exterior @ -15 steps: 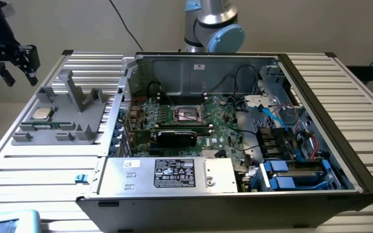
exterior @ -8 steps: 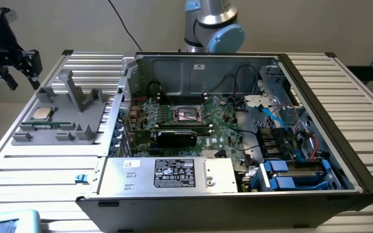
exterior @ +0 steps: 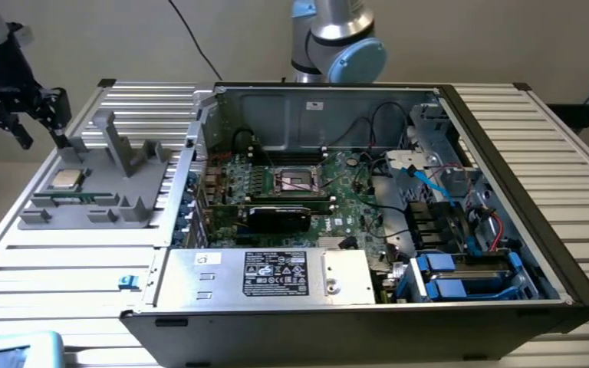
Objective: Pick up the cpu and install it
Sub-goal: 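Pick up the cpu and move it towards the insertion slot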
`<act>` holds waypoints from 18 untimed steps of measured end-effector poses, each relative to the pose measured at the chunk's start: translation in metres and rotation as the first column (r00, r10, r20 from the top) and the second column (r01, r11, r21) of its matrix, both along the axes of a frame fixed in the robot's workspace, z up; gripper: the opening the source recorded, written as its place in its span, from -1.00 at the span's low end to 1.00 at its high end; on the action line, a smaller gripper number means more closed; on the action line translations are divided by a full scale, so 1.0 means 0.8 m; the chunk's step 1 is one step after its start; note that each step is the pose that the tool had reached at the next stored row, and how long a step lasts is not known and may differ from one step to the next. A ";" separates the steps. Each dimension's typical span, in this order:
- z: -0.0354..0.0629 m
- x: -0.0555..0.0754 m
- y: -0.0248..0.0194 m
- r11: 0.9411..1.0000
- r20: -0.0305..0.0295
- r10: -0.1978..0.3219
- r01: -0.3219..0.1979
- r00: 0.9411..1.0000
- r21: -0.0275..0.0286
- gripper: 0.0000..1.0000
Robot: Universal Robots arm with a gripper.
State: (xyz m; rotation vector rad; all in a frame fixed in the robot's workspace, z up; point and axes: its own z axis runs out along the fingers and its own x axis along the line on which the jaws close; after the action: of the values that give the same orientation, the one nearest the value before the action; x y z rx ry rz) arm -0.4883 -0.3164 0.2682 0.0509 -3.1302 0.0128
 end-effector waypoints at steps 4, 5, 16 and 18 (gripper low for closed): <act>-0.009 0.000 -0.0023 1.000 0.000 0.000 0.000 1.000 0.003 0.23; -0.011 0.000 -0.0027 1.000 0.000 0.000 0.000 1.000 0.006 0.23; -0.036 0.000 -0.0046 1.000 0.000 0.000 0.000 1.000 0.010 0.39; -0.041 0.000 -0.0056 1.000 0.000 0.000 0.000 1.000 0.011 0.39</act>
State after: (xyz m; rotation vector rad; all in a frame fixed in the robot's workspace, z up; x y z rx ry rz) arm -0.4882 -0.3209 0.2356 0.0513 -3.1302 -0.0037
